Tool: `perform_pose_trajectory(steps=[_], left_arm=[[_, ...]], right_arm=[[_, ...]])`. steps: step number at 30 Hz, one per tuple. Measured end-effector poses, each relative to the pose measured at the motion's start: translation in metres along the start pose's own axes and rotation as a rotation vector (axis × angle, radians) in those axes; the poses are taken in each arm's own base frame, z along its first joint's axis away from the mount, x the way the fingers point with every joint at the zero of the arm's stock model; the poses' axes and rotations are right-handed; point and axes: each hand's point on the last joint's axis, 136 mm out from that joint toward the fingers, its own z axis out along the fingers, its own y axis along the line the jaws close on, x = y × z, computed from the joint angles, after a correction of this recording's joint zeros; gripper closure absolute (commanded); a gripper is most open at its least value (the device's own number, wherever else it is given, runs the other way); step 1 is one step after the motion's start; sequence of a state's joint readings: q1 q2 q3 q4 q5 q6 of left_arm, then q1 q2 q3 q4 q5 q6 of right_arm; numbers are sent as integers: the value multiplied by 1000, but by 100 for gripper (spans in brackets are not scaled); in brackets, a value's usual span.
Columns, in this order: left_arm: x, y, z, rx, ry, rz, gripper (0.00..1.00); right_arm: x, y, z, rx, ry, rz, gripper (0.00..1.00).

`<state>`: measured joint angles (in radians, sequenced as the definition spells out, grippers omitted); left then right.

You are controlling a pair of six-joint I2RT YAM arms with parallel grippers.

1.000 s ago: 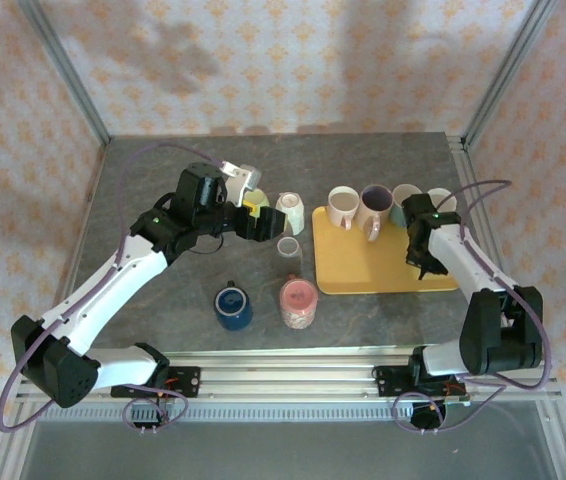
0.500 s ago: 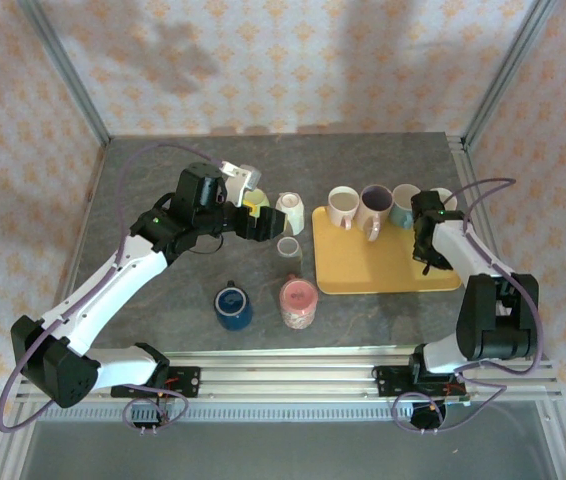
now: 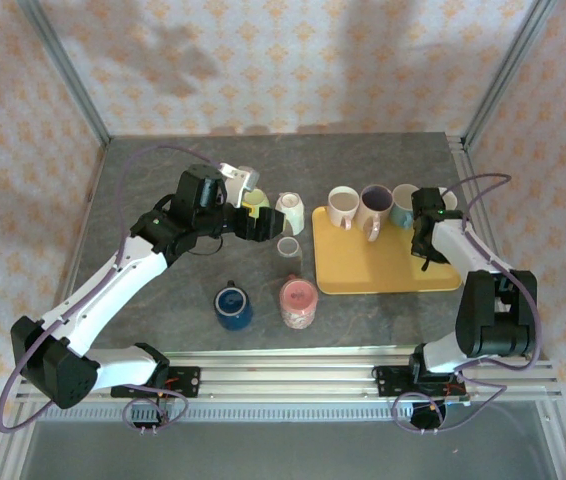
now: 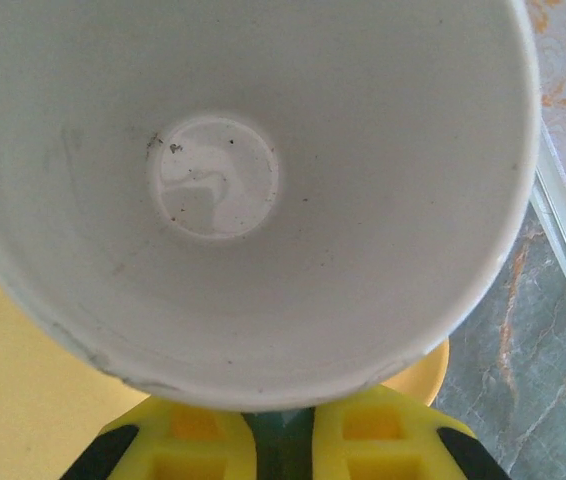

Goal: Turn the mug right side up

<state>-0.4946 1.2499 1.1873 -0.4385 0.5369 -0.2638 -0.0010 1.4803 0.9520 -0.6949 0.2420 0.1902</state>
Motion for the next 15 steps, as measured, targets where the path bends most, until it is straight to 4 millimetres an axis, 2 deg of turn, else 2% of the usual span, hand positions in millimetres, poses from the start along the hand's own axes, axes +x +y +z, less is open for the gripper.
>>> perform_pose_trajectory(steps=[3,5,8,15], left_arm=[[0,0,0,0,1,0,0],[0,0,0,0,0,-4,0],[0,0,0,-3,-1,-7,0],[0,3,1,-15,-2,-9,0]], right_arm=[[-1,1,1,-3,-3,1,98],[-2,2,2,-1,0,0,92],[-5,3,4,6,1,-2,78],[-1,12,10,-27,29,-10,67]])
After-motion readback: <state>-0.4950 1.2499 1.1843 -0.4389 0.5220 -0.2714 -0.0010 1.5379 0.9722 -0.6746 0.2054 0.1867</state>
